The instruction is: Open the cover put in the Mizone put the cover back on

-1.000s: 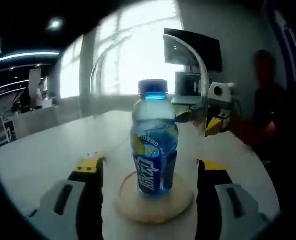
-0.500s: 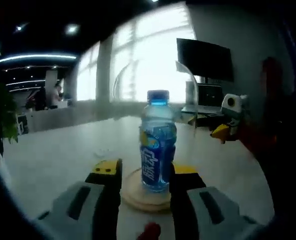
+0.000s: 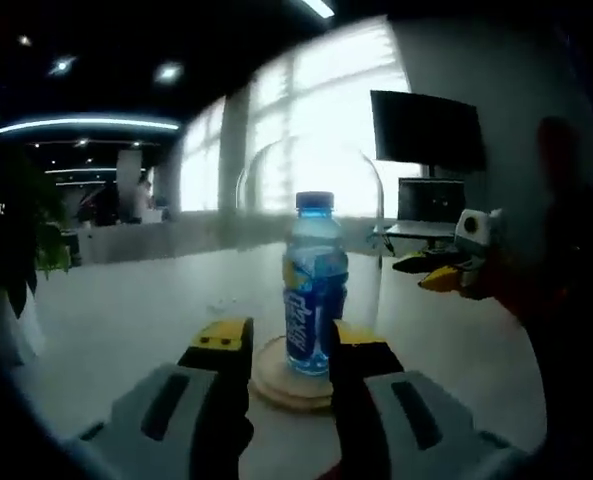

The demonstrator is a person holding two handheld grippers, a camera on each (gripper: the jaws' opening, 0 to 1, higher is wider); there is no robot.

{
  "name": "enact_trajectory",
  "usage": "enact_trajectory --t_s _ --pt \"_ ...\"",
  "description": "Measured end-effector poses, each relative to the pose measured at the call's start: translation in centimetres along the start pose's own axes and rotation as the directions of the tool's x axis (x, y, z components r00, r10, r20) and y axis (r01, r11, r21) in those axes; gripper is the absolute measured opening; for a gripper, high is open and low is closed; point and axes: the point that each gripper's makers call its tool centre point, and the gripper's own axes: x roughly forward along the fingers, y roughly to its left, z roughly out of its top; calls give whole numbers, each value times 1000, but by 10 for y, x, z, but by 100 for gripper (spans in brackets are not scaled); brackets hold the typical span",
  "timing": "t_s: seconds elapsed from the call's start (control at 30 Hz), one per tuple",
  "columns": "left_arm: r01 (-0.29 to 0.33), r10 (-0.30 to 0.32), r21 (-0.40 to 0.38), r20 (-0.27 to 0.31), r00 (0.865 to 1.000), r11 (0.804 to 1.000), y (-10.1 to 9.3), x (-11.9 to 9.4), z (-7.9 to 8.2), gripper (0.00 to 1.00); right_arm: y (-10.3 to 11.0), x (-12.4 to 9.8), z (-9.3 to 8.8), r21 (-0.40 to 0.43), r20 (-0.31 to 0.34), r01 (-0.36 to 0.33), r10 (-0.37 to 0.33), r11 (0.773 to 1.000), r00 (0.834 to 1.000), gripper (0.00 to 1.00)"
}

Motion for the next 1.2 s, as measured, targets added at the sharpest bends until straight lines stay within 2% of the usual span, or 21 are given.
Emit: enact_trajectory --t_s 0.07,0.13,0.23,0.33,0.37,0.43,0.47,0.5,0.53,0.73,0.9,1.2 --pt "-8 8 -2 9 1000 1000 1 -1 -1 24 -3 -1 -1 -14 -4 27 -27 1000 1000 31" --pt "-32 33 -39 29 999 999 5 -1 0 23 -3 -1 0 -21 2 29 -29 999 1000 31" --pt "-42 44 -73 36 998 996 7 1 -1 22 -8 -2 0 4 17 54 -54 999 998 31" --pt "-35 36 -38 32 999 999 5 1 -2 17 -11 -3 -1 9 18 74 -74 997 997 31" --pt "-32 33 -28 34 999 999 4 0 -1 17 -15 -3 -1 32 24 96 -97 995 995 31" --pt "-30 31 -35 38 999 999 4 0 0 17 -16 -4 0 26 28 87 -88 996 996 26" --pt "-31 33 -36 43 999 999 4 -1 0 17 -8 -3 2 10 40 30 -30 1000 999 19" --pt "-36 38 -36 46 998 999 5 -1 1 17 -8 -4 2 25 52 22 -23 999 998 13" --pt "-41 43 -35 47 998 999 6 -1 1 17 -11 -5 5 54 80 36 -40 998 996 13" --pt "-57 59 -37 47 997 998 8 -3 -2 19 -8 -6 1 45 59 32 -34 998 998 17" --pt "-43 45 -30 48 998 999 0 -4 -3 21 -3 -6 0 59 49 30 -33 998 998 18" --pt "-49 52 -40 66 996 998 -7 -17 2 22 3 -20 5 77 45 31 -34 997 998 18"
